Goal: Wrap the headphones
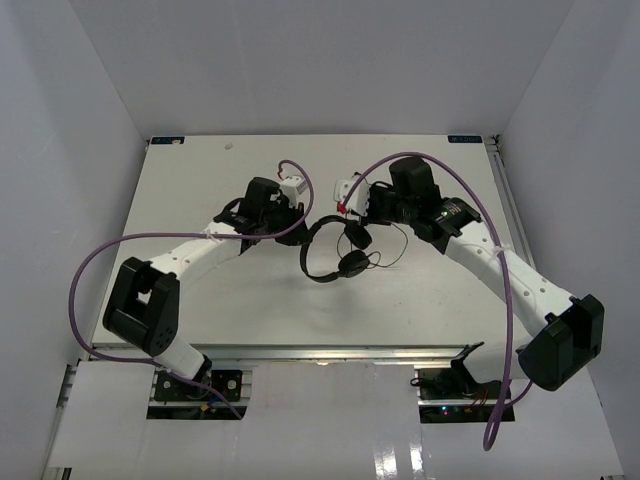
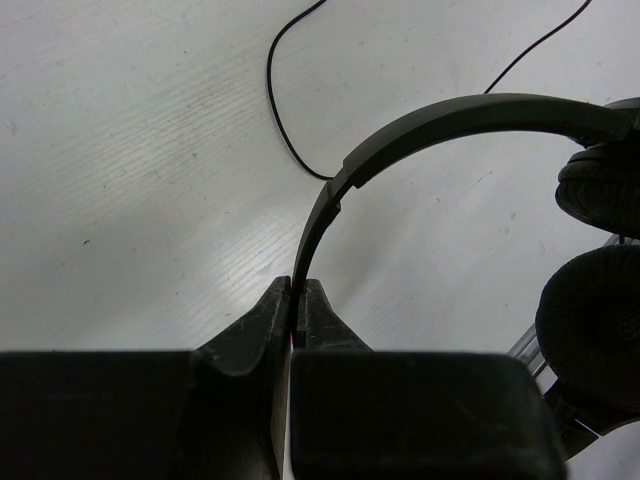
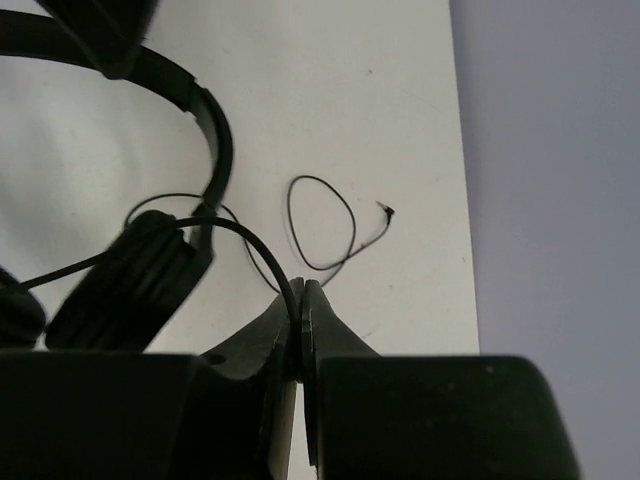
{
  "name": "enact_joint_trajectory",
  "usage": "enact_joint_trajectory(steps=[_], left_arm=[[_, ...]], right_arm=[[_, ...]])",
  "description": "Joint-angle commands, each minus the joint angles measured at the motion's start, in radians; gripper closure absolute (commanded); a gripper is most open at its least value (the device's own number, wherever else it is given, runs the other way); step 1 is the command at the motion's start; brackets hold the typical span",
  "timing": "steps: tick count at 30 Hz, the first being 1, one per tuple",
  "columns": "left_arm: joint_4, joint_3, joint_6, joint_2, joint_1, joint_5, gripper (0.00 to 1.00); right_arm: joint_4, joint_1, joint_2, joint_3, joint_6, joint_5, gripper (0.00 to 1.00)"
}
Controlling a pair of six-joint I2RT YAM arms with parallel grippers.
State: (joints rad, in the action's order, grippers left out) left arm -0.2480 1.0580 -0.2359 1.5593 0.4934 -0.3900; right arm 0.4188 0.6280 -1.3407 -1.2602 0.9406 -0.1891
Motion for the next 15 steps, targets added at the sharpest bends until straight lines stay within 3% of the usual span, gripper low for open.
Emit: enact_joint_trajectory(steps=[1, 5, 9, 15], left_arm=[[0.040, 0.032, -0.011, -0.014, 0.005, -0.010, 1.00], [0.044, 0.088, -0.037, 0.042, 0.005, -0.030, 1.00], [0.074, 0.123, -0.040, 0.069, 0.020, -0.086, 1.00], [0.086, 0.090, 0.033, 0.023, 0.053, -0.136, 1.00]], right_arm=[[0.065, 0.031, 0.034, -0.033, 0.005, -0.168, 0.92], [0.055, 0.054, 0.050, -0.026, 0.009, -0.129, 0.92], [-0.047, 0.056, 0.033, 0.008, -0.020, 0.008, 0.92], [-0.128, 0.021, -0.032, -0.024, -0.104, 0.097, 0.92]])
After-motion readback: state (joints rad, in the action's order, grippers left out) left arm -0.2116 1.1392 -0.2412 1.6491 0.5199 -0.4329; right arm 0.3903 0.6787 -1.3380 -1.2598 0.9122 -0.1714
